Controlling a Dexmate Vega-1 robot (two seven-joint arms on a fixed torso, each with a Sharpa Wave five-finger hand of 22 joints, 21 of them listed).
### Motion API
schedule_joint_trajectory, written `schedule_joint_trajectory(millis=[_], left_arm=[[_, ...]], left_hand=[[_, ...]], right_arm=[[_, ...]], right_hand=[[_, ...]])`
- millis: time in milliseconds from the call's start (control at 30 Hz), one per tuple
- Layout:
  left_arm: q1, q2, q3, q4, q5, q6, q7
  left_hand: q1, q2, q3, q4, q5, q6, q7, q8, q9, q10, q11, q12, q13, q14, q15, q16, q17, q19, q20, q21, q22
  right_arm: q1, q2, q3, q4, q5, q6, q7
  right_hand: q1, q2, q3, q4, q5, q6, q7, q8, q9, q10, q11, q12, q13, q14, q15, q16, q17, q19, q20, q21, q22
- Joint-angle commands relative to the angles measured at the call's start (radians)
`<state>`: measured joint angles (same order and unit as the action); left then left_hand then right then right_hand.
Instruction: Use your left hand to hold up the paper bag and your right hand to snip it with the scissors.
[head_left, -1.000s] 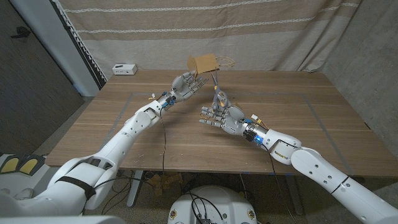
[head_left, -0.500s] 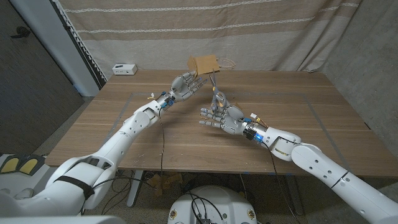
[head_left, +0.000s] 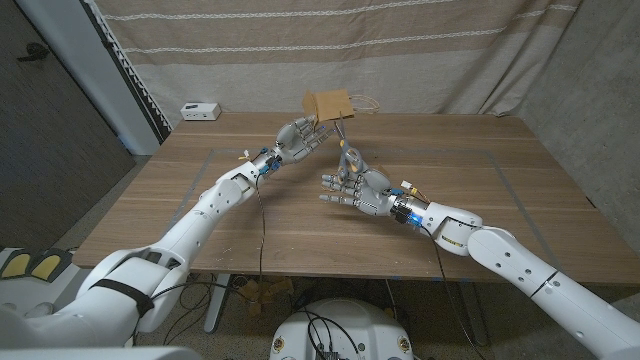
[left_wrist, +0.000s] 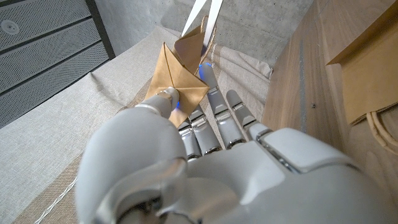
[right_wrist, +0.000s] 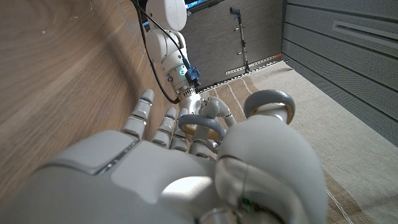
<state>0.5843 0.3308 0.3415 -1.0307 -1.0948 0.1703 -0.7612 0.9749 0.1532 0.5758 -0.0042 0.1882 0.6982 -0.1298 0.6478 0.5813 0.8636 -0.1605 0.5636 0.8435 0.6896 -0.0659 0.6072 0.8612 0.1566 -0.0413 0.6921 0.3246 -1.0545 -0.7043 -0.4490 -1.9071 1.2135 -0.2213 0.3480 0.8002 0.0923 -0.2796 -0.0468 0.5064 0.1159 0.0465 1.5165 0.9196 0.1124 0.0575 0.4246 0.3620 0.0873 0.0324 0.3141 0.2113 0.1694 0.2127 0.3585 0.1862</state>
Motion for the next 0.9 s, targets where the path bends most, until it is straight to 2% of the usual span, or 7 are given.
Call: schedule_joint_trajectory(millis=[33,267,400,567,900], left_arm=[[-0.007,-0.002,0.005,0.014,0.001,0.024,-0.016],[-0.007,-0.005,0.02,0.016,0.002,0.053,-0.029],[-0.012,-0.007,0.025,0.025,0.007,0.054,-0.043],[-0.014,-0.004,0.023,0.029,0.012,0.05,-0.046],[-0.015,0.003,0.021,0.031,0.014,0.054,-0.062]], left_hand=[[0.051,0.05,-0.004,-0.001,0.0,0.107,-0.089,0.009,0.046,0.066,-0.054,0.004,0.012,-0.006,-0.161,0.008,-0.001,-0.004,-0.032,0.008,-0.003],[0.053,0.048,-0.004,-0.004,-0.001,0.116,-0.088,0.01,0.044,0.072,-0.054,0.002,0.011,-0.006,-0.161,0.01,-0.005,-0.007,-0.033,0.015,-0.01],[0.053,0.048,-0.004,-0.005,-0.002,0.117,-0.088,0.008,0.04,0.073,-0.054,0.0,0.011,-0.006,-0.161,0.01,-0.007,-0.008,-0.033,0.018,-0.013],[0.056,0.044,-0.01,-0.017,-0.004,0.161,-0.087,0.001,0.006,0.09,-0.052,-0.003,0.003,-0.015,-0.162,0.013,-0.011,-0.014,-0.031,0.026,-0.025],[0.053,0.045,-0.01,-0.018,-0.003,0.165,-0.087,0.0,0.01,0.096,-0.053,-0.005,0.006,-0.018,-0.161,0.017,-0.015,-0.018,-0.03,0.036,-0.036]], right_arm=[[0.019,0.03,-0.02,0.034,0.006,-0.013,0.02],[0.026,0.031,-0.019,0.033,0.006,-0.022,0.015],[0.031,0.03,-0.018,0.035,0.003,-0.025,0.014],[0.042,0.035,-0.02,0.047,-0.004,-0.024,0.02],[0.052,0.045,-0.024,0.057,-0.013,-0.025,0.017]], right_hand=[[-0.004,-0.001,-0.003,-0.006,-0.001,-0.003,0.003,0.008,0.005,0.001,0.007,-0.004,0.0,0.004,0.004,-0.003,0.004,0.0,0.004,-0.003,0.003],[-0.006,0.0,-0.003,-0.005,-0.001,-0.003,0.002,0.007,0.002,0.002,0.01,-0.006,0.0,0.005,0.003,-0.005,0.004,0.0,0.004,-0.008,0.003],[-0.006,0.001,-0.003,-0.005,-0.001,-0.003,0.001,0.008,0.002,0.003,0.007,-0.006,0.0,0.006,0.004,-0.006,0.004,0.0,0.004,-0.01,0.004],[-0.006,0.001,-0.002,-0.006,-0.002,-0.003,0.001,0.009,0.002,0.005,0.011,-0.008,0.0,0.007,0.003,-0.007,0.004,0.002,0.004,-0.013,0.004],[-0.007,0.002,-0.002,-0.006,-0.002,-0.003,0.001,0.01,0.002,0.005,0.011,-0.01,0.0,0.008,0.002,-0.009,0.005,0.007,0.004,-0.015,0.004]])
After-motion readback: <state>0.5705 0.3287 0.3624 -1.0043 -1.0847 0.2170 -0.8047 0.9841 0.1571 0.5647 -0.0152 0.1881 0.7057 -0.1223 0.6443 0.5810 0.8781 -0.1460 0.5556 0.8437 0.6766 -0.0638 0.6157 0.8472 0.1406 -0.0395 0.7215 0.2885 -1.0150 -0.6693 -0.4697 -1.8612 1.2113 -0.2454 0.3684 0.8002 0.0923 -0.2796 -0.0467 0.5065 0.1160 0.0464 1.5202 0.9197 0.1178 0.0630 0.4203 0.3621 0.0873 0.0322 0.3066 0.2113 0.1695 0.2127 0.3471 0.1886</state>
